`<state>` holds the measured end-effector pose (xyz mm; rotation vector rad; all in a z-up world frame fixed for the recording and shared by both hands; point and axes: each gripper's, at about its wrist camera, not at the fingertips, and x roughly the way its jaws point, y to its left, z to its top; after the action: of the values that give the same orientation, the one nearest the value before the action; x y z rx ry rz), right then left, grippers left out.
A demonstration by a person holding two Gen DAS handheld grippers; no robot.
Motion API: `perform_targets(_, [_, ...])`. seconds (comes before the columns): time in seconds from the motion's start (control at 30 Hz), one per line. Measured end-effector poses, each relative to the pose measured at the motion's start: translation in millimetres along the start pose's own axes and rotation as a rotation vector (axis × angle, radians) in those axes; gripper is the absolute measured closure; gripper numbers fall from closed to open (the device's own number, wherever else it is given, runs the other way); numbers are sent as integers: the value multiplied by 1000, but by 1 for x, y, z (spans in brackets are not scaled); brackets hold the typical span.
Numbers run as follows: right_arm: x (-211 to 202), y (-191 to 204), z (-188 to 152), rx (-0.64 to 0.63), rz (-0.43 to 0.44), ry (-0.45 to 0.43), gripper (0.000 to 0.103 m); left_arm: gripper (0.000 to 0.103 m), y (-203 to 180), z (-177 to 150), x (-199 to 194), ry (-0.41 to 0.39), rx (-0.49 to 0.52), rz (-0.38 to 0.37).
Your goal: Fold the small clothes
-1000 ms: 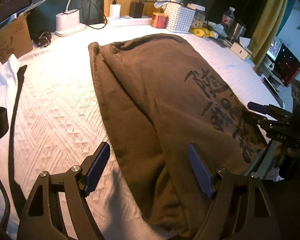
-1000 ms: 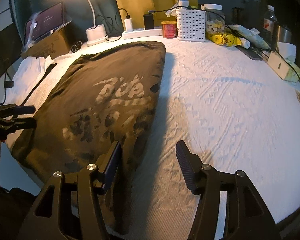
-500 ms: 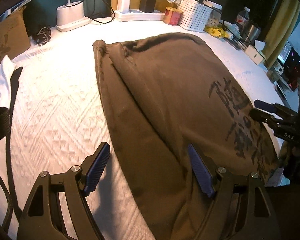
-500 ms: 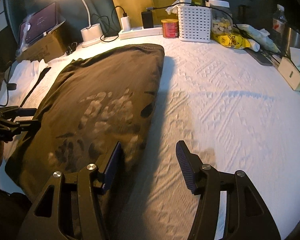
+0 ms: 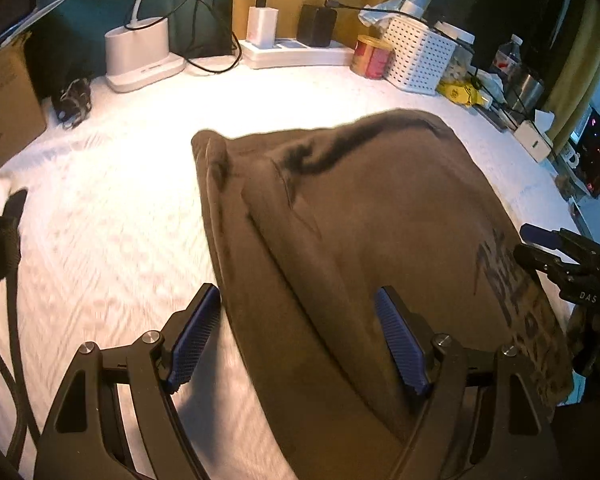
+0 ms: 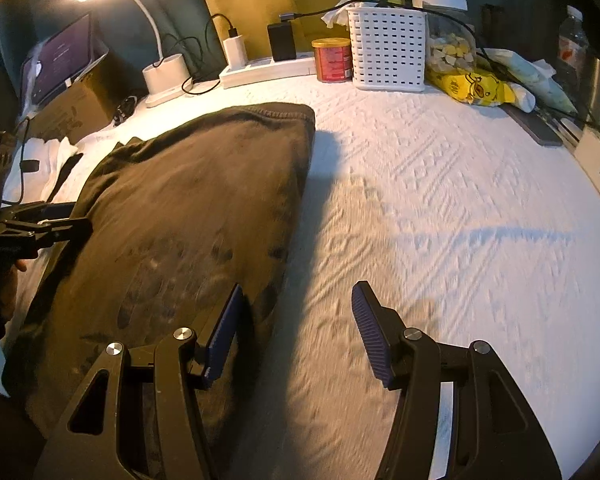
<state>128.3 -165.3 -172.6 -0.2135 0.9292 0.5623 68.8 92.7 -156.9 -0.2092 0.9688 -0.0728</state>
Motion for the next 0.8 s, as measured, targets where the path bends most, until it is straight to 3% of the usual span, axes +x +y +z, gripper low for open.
perform_targets(0.3, [20,0,29,-25,9,-4,43,24,15,27,17,-27,2,-9])
perform_targets(0.6, [43,-6,62,-7,27,-37,40,19,22,44,26,-56,-22,-126])
perform_targets(0.8, [64,-7,81,-15,61,-26,40,19,-1,45,36,-51,77,-191])
